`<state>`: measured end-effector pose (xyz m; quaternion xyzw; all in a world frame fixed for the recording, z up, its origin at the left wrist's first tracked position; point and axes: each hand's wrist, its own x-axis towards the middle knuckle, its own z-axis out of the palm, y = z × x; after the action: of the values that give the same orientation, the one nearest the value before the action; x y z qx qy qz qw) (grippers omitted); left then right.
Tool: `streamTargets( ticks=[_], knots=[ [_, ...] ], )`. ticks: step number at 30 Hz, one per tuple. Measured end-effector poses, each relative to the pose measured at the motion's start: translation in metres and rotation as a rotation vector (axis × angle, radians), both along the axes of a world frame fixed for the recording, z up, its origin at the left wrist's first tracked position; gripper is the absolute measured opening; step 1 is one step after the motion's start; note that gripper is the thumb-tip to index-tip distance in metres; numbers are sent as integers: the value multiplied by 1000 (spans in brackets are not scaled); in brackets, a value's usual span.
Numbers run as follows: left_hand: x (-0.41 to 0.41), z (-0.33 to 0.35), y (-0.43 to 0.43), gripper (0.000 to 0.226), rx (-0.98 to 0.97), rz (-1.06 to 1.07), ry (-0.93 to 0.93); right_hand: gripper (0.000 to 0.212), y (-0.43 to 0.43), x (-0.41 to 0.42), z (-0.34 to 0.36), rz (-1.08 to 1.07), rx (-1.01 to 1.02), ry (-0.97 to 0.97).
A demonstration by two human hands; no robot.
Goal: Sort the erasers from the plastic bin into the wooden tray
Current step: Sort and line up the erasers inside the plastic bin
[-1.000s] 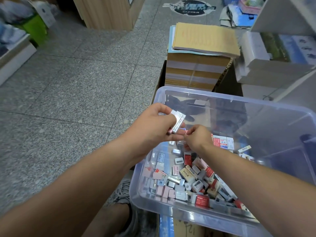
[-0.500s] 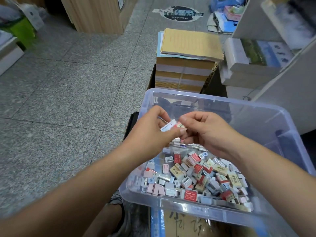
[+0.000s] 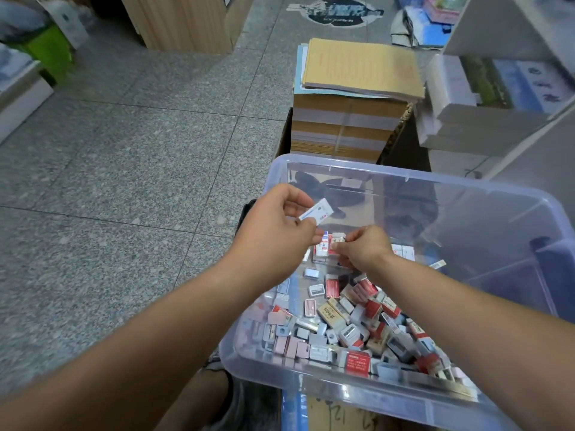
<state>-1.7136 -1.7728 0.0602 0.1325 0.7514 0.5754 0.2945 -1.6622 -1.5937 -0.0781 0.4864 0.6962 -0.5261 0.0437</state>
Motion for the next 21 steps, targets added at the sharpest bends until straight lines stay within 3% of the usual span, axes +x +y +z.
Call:
streamTargets(
  ticks=[11, 13, 17, 21],
  knots=[
    [0, -3, 3, 20, -31, 1, 42, 33, 3, 0, 1, 105, 175, -60],
    [0, -6, 4, 19, -43, 21, 58, 34, -4, 4, 24, 63, 11, 85],
    [4, -7, 7, 17, -56, 72, 138, 41, -22, 16, 84, -42, -573, 418],
    [11, -4, 7, 15, -81, 28, 156, 12, -30, 30, 117, 38, -576, 508]
  ],
)
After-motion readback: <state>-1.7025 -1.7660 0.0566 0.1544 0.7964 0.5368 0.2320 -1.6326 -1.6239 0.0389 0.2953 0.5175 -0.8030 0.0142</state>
